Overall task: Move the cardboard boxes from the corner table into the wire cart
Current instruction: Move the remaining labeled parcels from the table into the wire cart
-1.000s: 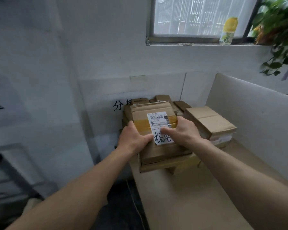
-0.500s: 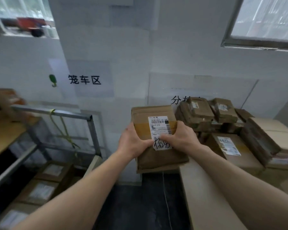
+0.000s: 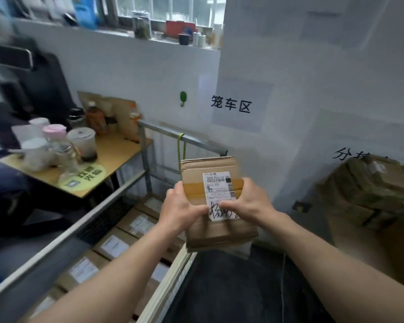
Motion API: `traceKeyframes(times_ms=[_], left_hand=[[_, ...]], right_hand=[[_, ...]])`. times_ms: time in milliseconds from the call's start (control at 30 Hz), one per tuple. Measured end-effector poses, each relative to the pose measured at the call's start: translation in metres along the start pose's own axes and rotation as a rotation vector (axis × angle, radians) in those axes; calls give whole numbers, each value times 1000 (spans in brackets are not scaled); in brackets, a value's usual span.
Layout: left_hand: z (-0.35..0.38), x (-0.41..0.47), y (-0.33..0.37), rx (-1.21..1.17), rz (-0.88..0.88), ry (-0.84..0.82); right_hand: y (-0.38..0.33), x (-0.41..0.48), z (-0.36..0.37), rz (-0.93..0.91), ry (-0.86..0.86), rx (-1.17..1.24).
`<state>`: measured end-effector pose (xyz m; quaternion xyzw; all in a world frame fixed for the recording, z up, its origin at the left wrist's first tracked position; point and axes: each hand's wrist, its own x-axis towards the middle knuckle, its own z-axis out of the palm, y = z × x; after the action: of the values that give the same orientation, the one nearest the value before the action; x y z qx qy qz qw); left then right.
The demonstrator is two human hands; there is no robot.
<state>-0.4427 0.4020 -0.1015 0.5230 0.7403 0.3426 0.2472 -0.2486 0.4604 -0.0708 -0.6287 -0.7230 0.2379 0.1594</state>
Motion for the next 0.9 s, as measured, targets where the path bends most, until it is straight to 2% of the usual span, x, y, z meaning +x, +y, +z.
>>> traceKeyframes(times_ms=[233, 500, 667, 900], left_hand=[[-82, -23, -93, 2, -140, 51], [-131, -47, -173, -38, -371, 128], [-137, -61, -226, -49, -532, 177], [-96, -90, -310, -76, -785, 234]], right_hand=[[-90, -10, 88, -107, -102, 4], [-163, -6, 167, -266, -247, -71], [-184, 0, 230, -368, -378, -93], [-171, 4, 343, -482, -590, -145]])
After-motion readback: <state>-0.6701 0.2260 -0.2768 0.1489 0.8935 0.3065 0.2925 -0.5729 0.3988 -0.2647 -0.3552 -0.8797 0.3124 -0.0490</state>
